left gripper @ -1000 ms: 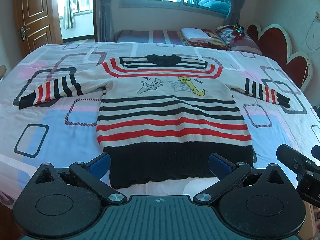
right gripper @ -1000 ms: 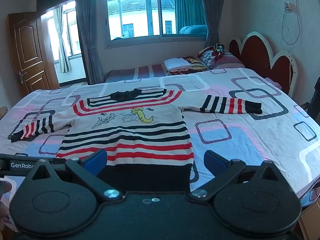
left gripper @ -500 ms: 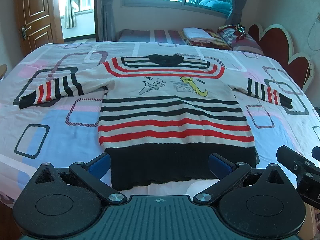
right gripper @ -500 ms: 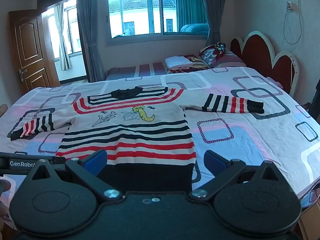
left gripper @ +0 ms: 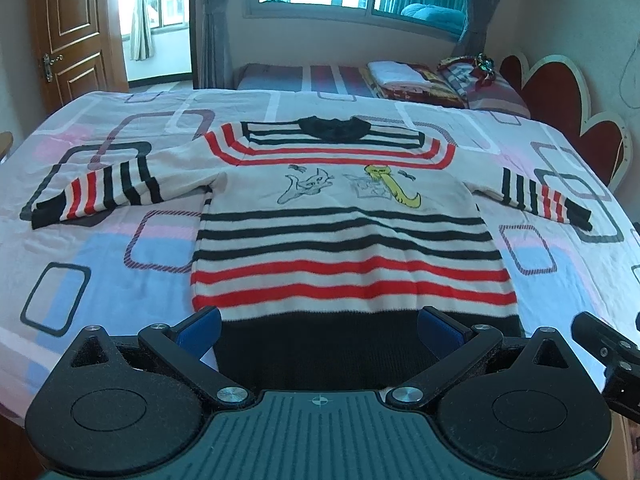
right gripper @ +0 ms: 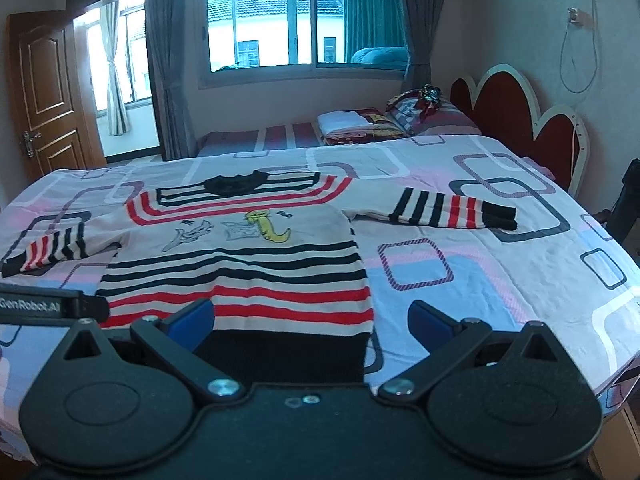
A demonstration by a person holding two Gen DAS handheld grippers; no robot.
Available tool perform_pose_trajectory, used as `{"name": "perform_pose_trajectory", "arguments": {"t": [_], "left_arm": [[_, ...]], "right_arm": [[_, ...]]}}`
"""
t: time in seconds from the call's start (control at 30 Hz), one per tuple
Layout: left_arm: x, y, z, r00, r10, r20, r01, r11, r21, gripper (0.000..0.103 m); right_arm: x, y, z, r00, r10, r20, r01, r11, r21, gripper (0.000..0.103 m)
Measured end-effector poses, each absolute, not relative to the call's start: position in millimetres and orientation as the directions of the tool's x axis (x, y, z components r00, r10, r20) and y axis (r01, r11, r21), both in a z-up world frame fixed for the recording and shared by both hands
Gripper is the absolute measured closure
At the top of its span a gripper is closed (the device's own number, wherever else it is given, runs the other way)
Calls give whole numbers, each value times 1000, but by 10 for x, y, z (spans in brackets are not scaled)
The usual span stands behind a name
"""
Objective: Fold small clothes
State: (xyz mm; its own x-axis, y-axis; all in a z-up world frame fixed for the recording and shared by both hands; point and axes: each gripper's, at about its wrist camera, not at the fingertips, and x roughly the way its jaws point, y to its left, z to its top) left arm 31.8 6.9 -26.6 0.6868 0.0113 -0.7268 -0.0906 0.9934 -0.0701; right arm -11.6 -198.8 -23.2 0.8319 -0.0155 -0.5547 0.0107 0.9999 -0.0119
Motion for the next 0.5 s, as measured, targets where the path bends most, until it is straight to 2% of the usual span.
{"name": "perform_pose_trajectory", "arguments": {"t": [0.5], "left_arm": [[1344, -419, -434, 686, -1, -728, -77, 994, -73, 0]], "right_arm": [[684, -2690, -362, 827, -79, -557, 81, 997, -21, 0]]}}
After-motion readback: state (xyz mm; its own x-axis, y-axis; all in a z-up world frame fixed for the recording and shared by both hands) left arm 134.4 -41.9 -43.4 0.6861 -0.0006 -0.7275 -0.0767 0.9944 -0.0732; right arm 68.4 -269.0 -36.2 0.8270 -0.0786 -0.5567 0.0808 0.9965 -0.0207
